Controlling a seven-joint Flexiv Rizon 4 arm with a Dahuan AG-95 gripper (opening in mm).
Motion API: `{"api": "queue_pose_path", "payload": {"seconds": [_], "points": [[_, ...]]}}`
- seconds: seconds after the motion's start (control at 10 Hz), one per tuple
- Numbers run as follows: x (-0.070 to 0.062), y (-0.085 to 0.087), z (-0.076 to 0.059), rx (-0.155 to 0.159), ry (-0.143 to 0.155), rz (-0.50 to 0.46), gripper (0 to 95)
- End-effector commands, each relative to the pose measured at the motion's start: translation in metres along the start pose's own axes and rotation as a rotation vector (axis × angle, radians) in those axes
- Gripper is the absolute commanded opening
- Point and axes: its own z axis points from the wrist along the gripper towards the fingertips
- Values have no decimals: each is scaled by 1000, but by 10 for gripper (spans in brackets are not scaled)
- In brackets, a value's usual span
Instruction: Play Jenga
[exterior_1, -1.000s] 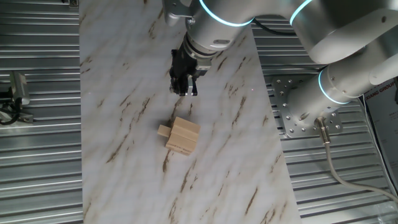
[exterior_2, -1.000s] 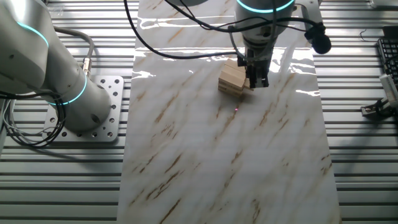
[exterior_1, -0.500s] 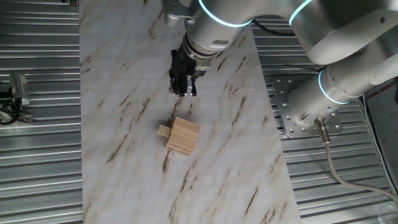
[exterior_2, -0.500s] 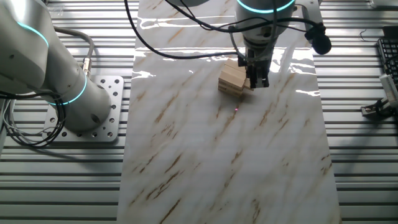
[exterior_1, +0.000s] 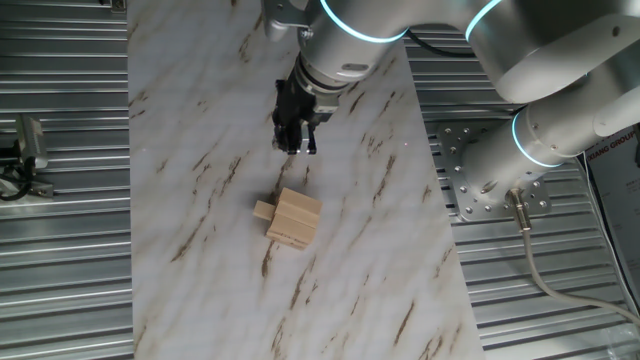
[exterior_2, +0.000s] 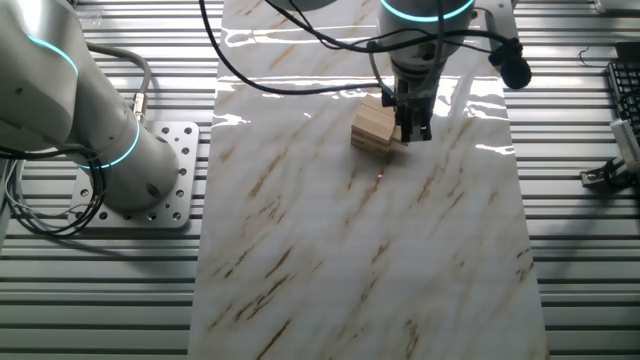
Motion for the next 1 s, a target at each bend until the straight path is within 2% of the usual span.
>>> {"api": "queue_pose_path", "payload": {"seconds": [0.1,0.5,1.0], "points": [[0,-1,2,3,-3,57,0],[0,-1,2,19,-5,139,0],[0,-1,3,17,-9,236,0]]}}
